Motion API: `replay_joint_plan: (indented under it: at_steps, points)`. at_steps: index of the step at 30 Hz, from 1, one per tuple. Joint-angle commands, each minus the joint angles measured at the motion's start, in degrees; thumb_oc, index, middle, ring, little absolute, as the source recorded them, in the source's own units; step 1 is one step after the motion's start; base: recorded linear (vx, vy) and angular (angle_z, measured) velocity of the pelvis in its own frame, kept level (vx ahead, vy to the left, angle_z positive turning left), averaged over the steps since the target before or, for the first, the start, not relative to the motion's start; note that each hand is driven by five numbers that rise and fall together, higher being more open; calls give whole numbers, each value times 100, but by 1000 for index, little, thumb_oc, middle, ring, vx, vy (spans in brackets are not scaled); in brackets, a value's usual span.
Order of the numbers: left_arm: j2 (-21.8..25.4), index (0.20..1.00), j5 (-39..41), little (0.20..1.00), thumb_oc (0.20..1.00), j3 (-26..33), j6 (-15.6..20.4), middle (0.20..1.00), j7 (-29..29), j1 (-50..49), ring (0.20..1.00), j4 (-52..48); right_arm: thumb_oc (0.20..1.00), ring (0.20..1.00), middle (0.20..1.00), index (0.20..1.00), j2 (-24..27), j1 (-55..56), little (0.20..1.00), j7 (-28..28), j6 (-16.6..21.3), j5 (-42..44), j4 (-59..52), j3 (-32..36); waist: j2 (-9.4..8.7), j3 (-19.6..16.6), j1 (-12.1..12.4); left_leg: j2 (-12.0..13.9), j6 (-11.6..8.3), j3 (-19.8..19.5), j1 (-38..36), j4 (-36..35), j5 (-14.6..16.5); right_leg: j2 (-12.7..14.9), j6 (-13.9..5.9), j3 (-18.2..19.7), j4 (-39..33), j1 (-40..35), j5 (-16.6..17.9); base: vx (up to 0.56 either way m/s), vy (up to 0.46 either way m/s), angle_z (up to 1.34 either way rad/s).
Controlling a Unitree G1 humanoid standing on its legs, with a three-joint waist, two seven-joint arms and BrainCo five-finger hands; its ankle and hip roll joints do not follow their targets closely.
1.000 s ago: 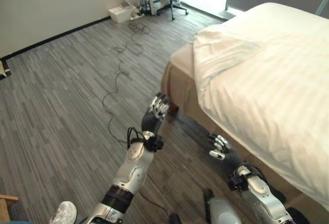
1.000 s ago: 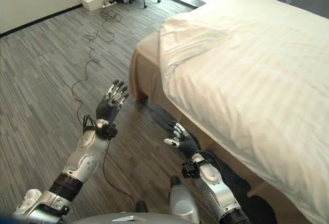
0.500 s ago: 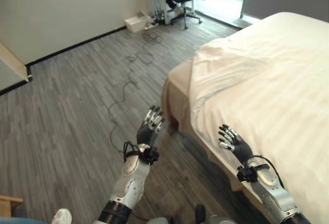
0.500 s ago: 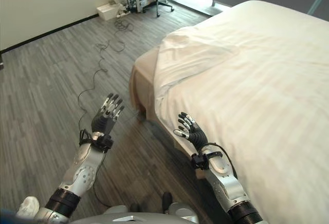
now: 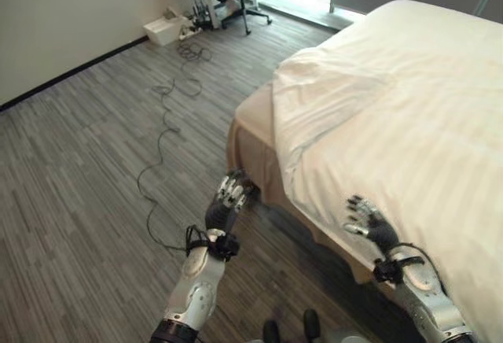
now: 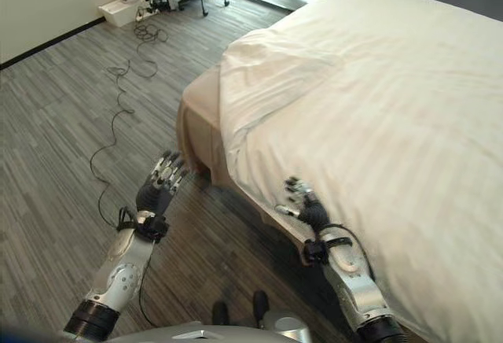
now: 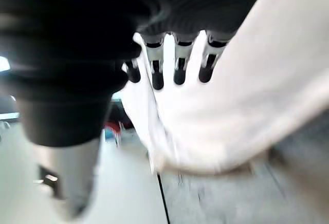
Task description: Making the bed.
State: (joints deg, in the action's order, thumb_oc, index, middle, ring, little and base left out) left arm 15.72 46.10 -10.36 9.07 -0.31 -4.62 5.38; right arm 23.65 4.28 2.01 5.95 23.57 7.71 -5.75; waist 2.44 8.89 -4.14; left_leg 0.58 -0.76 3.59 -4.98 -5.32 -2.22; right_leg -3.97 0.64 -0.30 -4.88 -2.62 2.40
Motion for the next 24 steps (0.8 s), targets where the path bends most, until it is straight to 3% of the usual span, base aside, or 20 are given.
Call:
replay_joint_plan:
  at_steps: [1, 4, 7, 10, 11, 12, 15, 16, 17, 19, 21, 23, 24]
  points:
    - [306, 1000, -82, 1000, 1000, 341, 126, 1000, -41, -337, 1000, 1, 1000, 1000, 1000, 1000, 44, -244, 1000, 116, 390, -188, -139, 338, -503, -78, 242, -118, 116, -378, 284, 474, 118, 758, -599, -431, 407, -279, -527, 3, -26, 18]
    - [305, 1000, -123, 1000, 1000, 440, 190, 1000, -9, -272, 1000, 11, 1000, 1000, 1000, 1000, 239, -341, 1000, 243, 447, -381, -146, 547, -547, 105, 245, -101, 2, -393, 531, 870, 174, 788, -551, -506, 539, -177, -564, -101, -38, 14]
    - [337, 1000, -53, 1000, 1000, 434, 309, 1000, -8, -155, 1000, -124, 1000, 1000, 1000, 1000, 340, -541, 1000, 355, 585, -106, -49, 624, -561, 505, 321, -68, -406, -384, 1335, 1984, -97, 943, -508, -699, 611, -65, -538, -221, 16, 30]
    - [312, 1000, 111, 1000, 1000, 520, 317, 1000, 33, -167, 1000, -226, 1000, 1000, 1000, 1000, 411, -748, 1000, 507, 590, 35, 166, 650, -614, 480, 332, 636, -524, -299, 1262, 1810, -187, 1180, -674, -795, 520, 3, -377, -36, 134, 18]
    - [312, 1000, 112, 1000, 1000, 522, 315, 1000, 32, -173, 1000, -229, 1000, 1000, 1000, 1000, 413, -747, 1000, 507, 591, 37, 166, 648, -612, 497, 347, 646, -529, -283, 1220, 1788, -185, 1172, -671, -781, 512, -21, -376, 43, 125, -3]
    - [299, 1000, 145, 1000, 1000, 552, 322, 1000, 46, -227, 1000, -249, 1000, 1000, 1000, 1000, 373, -731, 1000, 507, 599, 158, 105, 668, -607, 442, 333, 828, -548, -296, 1053, 1637, -187, 1207, -744, -741, 475, 4, -329, 37, 151, -14]
    - [285, 1000, 211, 1000, 1000, 640, 372, 1000, 94, -297, 1000, -202, 1000, 1000, 1000, 1000, 334, -556, 1000, 466, 644, 310, -13, 746, -444, 323, 307, 1452, -737, -443, 625, 1045, -436, 1387, -943, -545, 454, 48, -279, 40, 295, -30]
    - [282, 1000, 211, 1000, 1000, 638, 374, 1000, 93, -298, 1000, -200, 1000, 1000, 1000, 1000, 336, -553, 1000, 466, 643, 310, -15, 746, -437, 329, 311, 1462, -743, -438, 600, 1024, -441, 1379, -940, -543, 455, 37, -284, -21, 425, -36]
    - [341, 1000, 222, 1000, 1000, 599, 411, 1000, 95, -122, 1000, -183, 1000, 1000, 1000, 1000, 391, -554, 1000, 486, 608, 338, 81, 720, -301, 309, 209, 1718, -856, -509, 405, 884, -558, 1574, -1108, -518, 411, 68, -168, -45, 440, -23]
    - [426, 1000, 180, 1000, 1000, 491, 423, 1000, 63, 97, 1000, -173, 1000, 1000, 1000, 1000, 345, -426, 1000, 510, 597, 370, 106, 786, -199, 247, 73, 1702, -902, -206, 241, 651, -340, 1788, -1277, -624, 338, 105, 11, -69, 522, -3]
    - [534, 1000, 158, 1000, 1000, 315, 443, 1000, 20, 299, 1000, -235, 1000, 1000, 1000, 1000, 282, -354, 1000, 541, 541, 414, 73, 834, -231, 185, 31, 1315, -747, -119, 141, 457, 98, 2150, -1464, -525, 175, 229, 510, -80, 462, 14]
    - [603, 1000, 126, 1000, 1000, 253, 470, 1000, 37, 460, 1000, -236, 1000, 1000, 1000, 1000, 243, -334, 1000, 525, 521, 418, 49, 830, -289, 177, -2, 1169, -655, -76, 233, 589, 288, 2255, -1483, -462, 181, 289, 457, -106, 391, -13]
    - [769, 1000, 152, 1000, 1000, 1, 556, 1000, 13, 920, 1000, -104, 1000, 1000, 1000, 1000, 63, -191, 1000, 462, 660, 671, 124, 838, -396, 236, -265, 836, -399, -302, 577, 842, 293, 1154, -1199, 1331, 1251, 472, -234, -156, 534, -15]
